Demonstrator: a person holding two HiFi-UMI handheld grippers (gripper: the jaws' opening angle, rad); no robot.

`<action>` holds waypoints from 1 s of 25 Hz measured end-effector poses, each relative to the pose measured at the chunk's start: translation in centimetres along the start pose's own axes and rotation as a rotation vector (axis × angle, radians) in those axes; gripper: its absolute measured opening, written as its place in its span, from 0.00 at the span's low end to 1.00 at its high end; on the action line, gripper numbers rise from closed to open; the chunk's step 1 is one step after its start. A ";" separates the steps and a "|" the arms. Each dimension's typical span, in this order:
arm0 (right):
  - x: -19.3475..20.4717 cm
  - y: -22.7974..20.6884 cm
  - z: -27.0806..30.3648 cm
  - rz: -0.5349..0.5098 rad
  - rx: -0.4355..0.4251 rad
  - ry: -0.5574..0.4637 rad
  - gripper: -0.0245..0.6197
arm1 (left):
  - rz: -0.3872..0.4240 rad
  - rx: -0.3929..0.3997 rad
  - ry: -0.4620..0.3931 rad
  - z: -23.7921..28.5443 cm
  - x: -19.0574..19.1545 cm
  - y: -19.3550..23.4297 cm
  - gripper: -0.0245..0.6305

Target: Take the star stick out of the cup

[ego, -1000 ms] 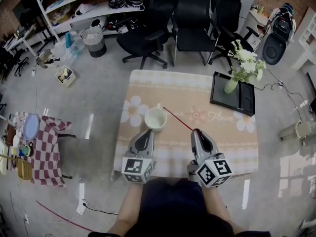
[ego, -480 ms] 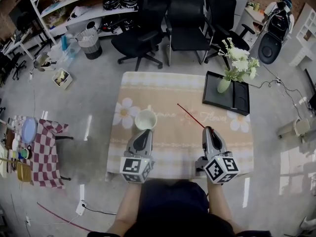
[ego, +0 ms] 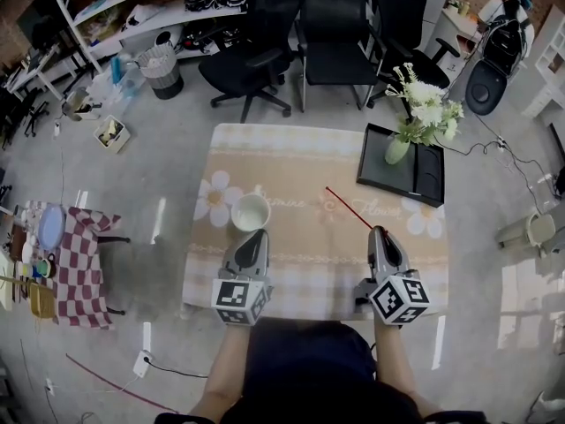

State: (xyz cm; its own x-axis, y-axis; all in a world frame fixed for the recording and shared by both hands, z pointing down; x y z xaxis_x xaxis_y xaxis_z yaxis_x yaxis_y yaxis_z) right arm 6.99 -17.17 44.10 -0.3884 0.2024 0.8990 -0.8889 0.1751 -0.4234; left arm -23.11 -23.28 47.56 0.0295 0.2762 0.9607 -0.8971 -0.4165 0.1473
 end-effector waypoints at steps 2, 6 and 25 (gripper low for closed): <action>0.2 -0.5 0.0 0.002 -0.003 0.011 0.06 | -0.004 -0.004 0.002 0.1 0.1 -0.3 0.06; 0.3 -1.3 0.0 -0.005 -0.001 0.027 0.06 | -0.008 -0.021 0.006 0.0 0.1 -0.5 0.06; -0.5 -1.9 1.5 -0.051 -0.031 0.047 0.06 | -0.034 -0.085 -0.007 0.3 0.2 0.6 0.06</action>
State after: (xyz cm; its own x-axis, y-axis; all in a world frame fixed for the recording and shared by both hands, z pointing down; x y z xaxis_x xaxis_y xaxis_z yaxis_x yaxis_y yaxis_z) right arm 8.52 -19.07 44.59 -0.3302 0.2375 0.9136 -0.8991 0.2155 -0.3810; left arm -23.51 -23.69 47.90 0.0631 0.2825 0.9572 -0.9298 -0.3319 0.1592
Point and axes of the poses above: the fingertips, and each gripper's own axes: z forward along the fingers, y to its left, x out of its underside, the point moved 9 cm from there along -z, backward along the fingers, and after that the axes turned 7 degrees about -x, right-handed, at the moved point
